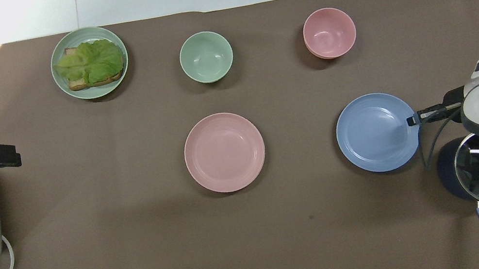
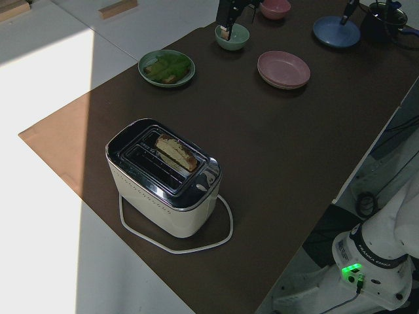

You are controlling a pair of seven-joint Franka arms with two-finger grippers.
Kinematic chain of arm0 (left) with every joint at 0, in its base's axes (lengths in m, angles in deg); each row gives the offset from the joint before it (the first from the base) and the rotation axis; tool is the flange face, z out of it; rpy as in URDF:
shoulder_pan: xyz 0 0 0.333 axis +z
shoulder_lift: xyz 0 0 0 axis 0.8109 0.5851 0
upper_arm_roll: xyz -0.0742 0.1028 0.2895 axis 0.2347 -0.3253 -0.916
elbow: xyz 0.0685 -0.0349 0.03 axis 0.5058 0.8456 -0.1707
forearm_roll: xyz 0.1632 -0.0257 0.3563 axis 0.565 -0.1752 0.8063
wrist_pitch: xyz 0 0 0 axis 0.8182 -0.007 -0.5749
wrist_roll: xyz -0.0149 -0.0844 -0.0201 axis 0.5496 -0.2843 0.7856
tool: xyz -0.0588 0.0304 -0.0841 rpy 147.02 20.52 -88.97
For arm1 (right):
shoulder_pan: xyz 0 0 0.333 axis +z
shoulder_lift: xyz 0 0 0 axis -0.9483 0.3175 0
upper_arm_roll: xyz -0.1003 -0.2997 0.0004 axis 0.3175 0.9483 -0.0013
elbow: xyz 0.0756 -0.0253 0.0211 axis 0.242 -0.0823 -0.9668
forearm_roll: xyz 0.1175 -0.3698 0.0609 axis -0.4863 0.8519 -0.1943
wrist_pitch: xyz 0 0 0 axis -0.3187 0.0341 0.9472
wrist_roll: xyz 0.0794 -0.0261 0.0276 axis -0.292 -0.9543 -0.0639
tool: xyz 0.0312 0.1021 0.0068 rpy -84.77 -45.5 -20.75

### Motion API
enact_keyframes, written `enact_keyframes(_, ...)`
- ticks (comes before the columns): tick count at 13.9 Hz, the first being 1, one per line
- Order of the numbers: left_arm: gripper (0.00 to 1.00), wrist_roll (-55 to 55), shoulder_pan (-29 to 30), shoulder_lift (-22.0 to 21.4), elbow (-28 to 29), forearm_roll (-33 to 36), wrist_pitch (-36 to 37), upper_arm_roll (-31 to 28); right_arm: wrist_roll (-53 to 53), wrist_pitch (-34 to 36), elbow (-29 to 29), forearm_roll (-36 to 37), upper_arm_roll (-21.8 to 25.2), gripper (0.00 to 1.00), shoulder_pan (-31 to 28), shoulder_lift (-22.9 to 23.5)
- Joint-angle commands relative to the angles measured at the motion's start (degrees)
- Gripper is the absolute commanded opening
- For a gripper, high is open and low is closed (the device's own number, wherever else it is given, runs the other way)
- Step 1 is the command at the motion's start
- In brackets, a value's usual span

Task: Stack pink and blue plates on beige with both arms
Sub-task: 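Grasp the blue plate rim with the right gripper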

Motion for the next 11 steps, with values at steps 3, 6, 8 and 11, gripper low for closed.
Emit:
enact_keyframes(3,1.00,0.2,-0.1,0.0,-0.4,1.0,1.0,-0.1,-2.7,6.0,3.5,-2.1,-1.2,0.00,2.7,-6.0)
enact_keyframes(6,1.00,0.2,-0.1,0.0,-0.4,1.0,1.0,-0.1,-4.1,10.7,6.2,-4.0,-3.3,0.00,3.1,-7.7)
enact_keyframes(8,1.00,0.2,-0.1,0.0,-0.4,1.0,1.0,-0.1,-5.7,9.6,6.0,-4.5,-3.6,0.00,4.9,-7.7)
enact_keyframes(11,1.00,0.2,-0.1,0.0,-0.4,1.0,1.0,-0.1,-17.0,1.0,5.9,-3.1,-3.6,0.00,13.6,-6.9)
